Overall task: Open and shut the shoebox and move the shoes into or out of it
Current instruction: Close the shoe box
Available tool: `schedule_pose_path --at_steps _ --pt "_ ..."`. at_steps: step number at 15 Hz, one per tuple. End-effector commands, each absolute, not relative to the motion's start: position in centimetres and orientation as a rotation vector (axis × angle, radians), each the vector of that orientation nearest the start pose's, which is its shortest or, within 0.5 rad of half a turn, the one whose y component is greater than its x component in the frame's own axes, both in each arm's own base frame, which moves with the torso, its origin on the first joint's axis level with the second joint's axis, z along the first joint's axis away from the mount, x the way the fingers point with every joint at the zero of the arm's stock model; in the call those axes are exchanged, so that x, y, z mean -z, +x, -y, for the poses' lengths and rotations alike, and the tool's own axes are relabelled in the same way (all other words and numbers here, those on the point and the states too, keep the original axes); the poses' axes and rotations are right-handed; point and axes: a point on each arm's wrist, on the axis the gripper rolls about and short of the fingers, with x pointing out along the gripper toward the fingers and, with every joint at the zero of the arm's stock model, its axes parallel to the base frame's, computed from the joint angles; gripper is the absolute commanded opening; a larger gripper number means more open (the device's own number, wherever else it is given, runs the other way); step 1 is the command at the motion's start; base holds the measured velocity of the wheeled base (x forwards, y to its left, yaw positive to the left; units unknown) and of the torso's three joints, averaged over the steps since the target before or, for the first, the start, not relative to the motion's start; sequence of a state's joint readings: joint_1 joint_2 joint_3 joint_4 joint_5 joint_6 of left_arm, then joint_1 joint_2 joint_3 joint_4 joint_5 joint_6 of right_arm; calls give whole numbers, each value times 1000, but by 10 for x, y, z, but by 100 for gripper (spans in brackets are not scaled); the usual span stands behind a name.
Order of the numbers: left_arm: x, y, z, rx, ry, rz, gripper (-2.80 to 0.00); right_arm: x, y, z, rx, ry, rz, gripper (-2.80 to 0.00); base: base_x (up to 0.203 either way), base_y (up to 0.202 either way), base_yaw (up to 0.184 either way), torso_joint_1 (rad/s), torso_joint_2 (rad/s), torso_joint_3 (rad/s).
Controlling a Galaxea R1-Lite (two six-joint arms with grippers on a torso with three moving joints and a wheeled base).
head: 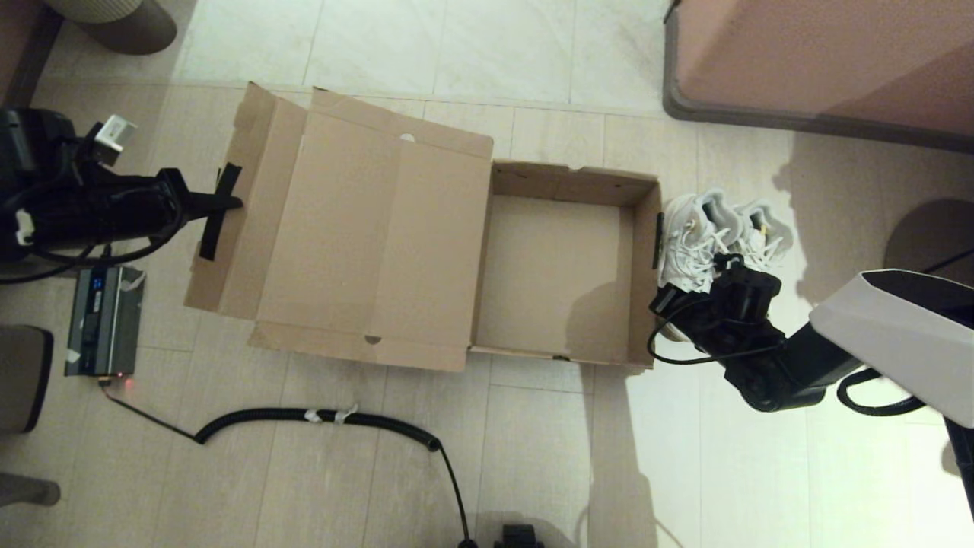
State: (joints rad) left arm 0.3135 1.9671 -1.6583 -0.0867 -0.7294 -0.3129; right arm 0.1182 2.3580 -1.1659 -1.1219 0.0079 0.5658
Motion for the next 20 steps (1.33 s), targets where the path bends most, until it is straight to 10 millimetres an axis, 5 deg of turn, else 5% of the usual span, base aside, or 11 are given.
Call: schedule_pose_path --at_steps 1,5,9,20 --pt "-278 382 -110 382 -418 -254 -280 -53 454 -58 -94 561 -118 -280 0 0 0 0 0 0" --pt "-292 372 -107 393 -413 -255 -280 -47 459 -70 -118 564 -121 -280 0 0 0 0 0 0" --pt "-329 359 -97 416 -378 -208 -280 -50 457 -93 -141 561 -114 -280 0 0 0 0 0 0" --pt "-395 279 -2 551 -286 -243 -280 -48 461 -120 -187 560 -103 -280 0 0 0 0 0 0"
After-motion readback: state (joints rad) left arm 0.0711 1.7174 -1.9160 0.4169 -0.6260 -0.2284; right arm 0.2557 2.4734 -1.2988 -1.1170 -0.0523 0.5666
